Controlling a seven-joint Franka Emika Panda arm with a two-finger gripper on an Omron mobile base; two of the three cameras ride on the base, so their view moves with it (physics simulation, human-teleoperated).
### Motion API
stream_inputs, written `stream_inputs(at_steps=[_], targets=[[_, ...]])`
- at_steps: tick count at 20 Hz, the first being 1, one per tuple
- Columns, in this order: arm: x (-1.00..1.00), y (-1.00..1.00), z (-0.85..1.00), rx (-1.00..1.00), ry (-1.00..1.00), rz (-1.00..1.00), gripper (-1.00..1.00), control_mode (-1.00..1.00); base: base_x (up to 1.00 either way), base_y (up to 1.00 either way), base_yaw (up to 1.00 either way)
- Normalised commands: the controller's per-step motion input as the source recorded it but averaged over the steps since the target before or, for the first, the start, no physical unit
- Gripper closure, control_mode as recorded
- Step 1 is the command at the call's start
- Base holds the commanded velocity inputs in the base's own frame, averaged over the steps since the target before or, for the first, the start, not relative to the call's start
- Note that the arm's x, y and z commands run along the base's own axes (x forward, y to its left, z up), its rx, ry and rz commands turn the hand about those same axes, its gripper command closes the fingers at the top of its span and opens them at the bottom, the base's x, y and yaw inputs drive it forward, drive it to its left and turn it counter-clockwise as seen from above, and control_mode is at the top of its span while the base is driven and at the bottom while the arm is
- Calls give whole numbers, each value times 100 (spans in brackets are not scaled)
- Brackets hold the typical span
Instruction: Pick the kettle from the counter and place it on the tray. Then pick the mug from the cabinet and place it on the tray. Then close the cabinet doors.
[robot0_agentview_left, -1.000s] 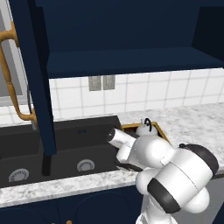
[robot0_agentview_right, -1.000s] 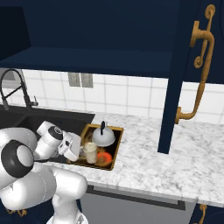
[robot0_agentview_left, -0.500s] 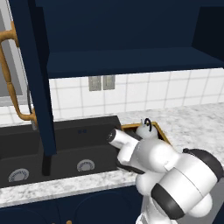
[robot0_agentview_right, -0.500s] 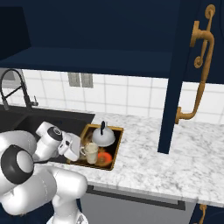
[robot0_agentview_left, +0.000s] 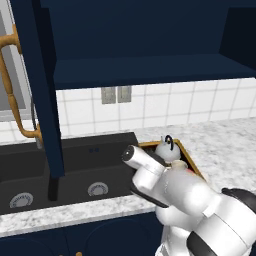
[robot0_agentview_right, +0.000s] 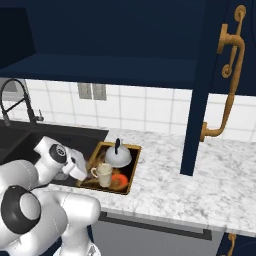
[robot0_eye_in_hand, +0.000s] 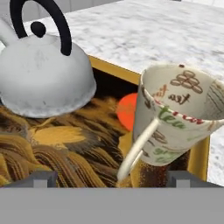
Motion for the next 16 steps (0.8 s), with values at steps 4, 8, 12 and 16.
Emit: stream_inputs(at_steps=[4,8,12,16], targets=[[-56,13,13,4,0,23,-100,-100,0,0,0],[-66,5,33,2,0,22,-100,-100,0,0,0],[-58,0,53,0,0,24,-100,-100,0,0,0],[-63,0,53,12,0,6,-100,-100,0,0,0]])
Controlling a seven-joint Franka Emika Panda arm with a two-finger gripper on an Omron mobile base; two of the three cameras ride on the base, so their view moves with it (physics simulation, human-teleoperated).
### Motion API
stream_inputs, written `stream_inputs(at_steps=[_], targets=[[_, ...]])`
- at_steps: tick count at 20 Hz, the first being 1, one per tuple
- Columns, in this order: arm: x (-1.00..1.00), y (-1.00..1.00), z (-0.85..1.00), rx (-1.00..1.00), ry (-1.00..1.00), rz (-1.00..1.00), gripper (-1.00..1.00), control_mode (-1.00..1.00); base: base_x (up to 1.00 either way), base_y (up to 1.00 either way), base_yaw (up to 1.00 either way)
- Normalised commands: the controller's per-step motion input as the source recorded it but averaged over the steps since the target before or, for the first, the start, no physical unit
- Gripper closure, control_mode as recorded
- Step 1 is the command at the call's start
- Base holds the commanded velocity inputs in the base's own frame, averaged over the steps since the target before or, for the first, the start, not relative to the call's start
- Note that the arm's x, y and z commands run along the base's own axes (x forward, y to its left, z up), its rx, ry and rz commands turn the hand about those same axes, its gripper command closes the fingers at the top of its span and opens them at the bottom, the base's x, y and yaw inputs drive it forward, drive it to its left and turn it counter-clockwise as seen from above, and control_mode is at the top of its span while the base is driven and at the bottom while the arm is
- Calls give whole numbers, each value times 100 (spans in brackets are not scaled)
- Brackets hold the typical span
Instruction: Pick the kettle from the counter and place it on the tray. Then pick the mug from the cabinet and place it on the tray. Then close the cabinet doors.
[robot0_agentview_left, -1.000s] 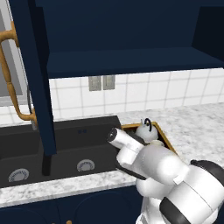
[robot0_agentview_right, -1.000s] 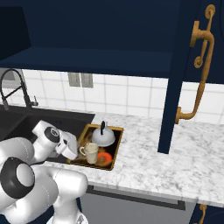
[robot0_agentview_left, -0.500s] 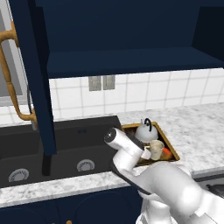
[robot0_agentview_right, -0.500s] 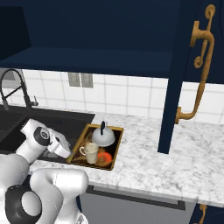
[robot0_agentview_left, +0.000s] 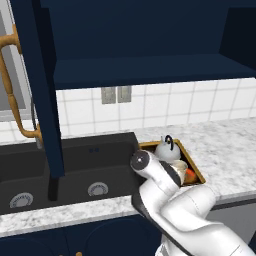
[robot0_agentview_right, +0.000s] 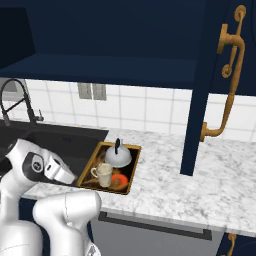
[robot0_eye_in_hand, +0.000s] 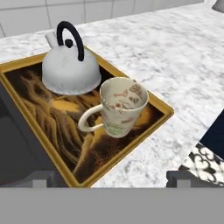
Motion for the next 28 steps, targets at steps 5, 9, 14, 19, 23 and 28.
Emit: stream_inputs(at_steps=[5,9,14,19,23,28], targets=[[-44,0,56,17,-2,-1,-100,-100,0,0,0],[-42,-1,54,13,-8,0,-100,-100,0,0,0],[-36,0,47,9,-17,0,-100,-100,0,0,0],[-34,0,44,1,-23,4,-100,-100,0,0,0],[-37,1,47,6,-22,3,-100,-100,0,0,0],[-28,10,46,3,-21,4,-100,-100,0,0,0]])
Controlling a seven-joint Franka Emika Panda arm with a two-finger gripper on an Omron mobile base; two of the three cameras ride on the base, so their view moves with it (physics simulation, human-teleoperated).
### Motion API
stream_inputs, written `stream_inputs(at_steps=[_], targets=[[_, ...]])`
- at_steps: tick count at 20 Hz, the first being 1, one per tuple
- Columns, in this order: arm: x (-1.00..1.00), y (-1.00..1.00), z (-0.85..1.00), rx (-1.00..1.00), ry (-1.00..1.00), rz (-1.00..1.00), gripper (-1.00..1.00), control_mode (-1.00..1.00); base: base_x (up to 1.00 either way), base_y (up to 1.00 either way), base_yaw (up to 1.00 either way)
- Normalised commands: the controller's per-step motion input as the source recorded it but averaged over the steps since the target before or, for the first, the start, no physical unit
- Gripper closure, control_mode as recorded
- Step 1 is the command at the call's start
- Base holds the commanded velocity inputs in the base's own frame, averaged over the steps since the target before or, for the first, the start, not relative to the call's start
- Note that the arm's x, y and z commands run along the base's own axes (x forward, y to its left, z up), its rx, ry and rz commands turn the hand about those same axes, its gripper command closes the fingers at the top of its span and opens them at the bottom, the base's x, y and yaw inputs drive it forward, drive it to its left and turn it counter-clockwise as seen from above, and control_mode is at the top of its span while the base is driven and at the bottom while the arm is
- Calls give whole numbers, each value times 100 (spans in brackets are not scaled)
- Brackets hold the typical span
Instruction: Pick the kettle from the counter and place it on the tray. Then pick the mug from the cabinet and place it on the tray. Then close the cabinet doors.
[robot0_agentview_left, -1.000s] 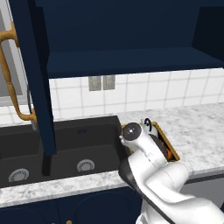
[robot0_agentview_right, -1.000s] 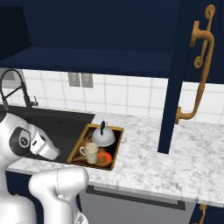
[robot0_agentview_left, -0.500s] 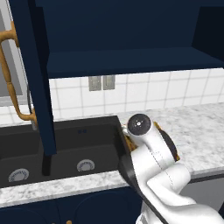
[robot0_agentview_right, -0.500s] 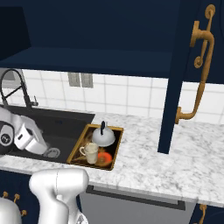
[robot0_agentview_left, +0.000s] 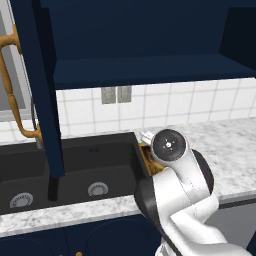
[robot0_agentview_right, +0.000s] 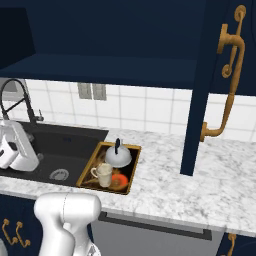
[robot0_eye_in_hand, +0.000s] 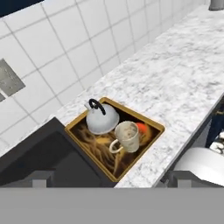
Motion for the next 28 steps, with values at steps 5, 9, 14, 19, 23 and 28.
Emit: stream_inputs(at_steps=[5,9,14,19,23,28], targets=[[-32,12,42,24,-16,5,-100,-100,0,0,0],[-40,44,35,26,-17,10,-100,-100,0,0,0],[-33,68,35,14,0,7,-100,-100,0,0,0],[-46,52,39,20,8,9,-100,-100,0,0,0],[-48,70,15,10,-12,7,-100,-100,0,0,0],[-50,63,33,5,-31,4,-100,-100,0,0,0]])
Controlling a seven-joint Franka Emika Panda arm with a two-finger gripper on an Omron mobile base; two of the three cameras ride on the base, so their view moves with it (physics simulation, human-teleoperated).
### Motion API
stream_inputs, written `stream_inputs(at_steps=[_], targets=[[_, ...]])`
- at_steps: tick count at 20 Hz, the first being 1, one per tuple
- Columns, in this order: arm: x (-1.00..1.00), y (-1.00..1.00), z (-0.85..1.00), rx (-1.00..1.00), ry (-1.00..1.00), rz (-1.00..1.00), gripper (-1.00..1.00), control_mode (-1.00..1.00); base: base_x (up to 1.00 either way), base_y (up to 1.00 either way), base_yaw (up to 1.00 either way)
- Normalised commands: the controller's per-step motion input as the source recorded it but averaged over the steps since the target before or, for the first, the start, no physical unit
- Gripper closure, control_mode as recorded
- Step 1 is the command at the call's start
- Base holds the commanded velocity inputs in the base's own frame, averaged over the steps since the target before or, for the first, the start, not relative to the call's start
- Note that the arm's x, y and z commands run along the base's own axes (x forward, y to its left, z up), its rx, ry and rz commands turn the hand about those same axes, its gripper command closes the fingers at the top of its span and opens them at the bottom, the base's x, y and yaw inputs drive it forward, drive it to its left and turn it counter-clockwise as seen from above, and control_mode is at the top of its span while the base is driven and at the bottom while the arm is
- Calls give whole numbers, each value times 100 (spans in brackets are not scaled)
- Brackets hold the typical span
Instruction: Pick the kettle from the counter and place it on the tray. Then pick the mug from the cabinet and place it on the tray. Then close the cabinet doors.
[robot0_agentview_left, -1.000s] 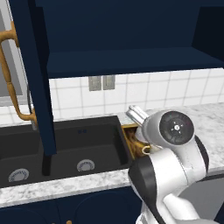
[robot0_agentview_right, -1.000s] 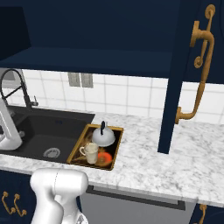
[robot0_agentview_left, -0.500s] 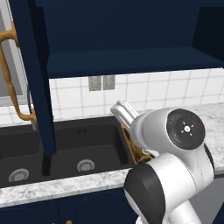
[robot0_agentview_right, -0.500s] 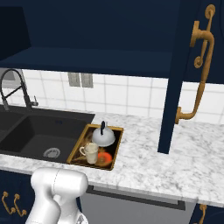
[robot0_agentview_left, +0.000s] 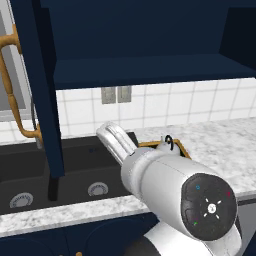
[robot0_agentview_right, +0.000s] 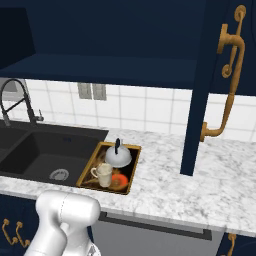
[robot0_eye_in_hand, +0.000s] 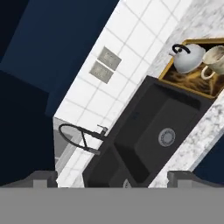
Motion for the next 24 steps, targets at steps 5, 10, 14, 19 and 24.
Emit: stream_inputs(at_steps=[5,10,14,19,24], targets=[[-55,42,37,13,0,2,-100,-100,0,0,0],[-52,50,26,8,0,0,-100,-100,0,0,0],[-25,52,28,6,0,12,-100,-100,0,0,0],[-20,49,25,4,0,19,-100,-100,0,0,0],[4,54,20,6,2,9,-100,-100,0,0,0]])
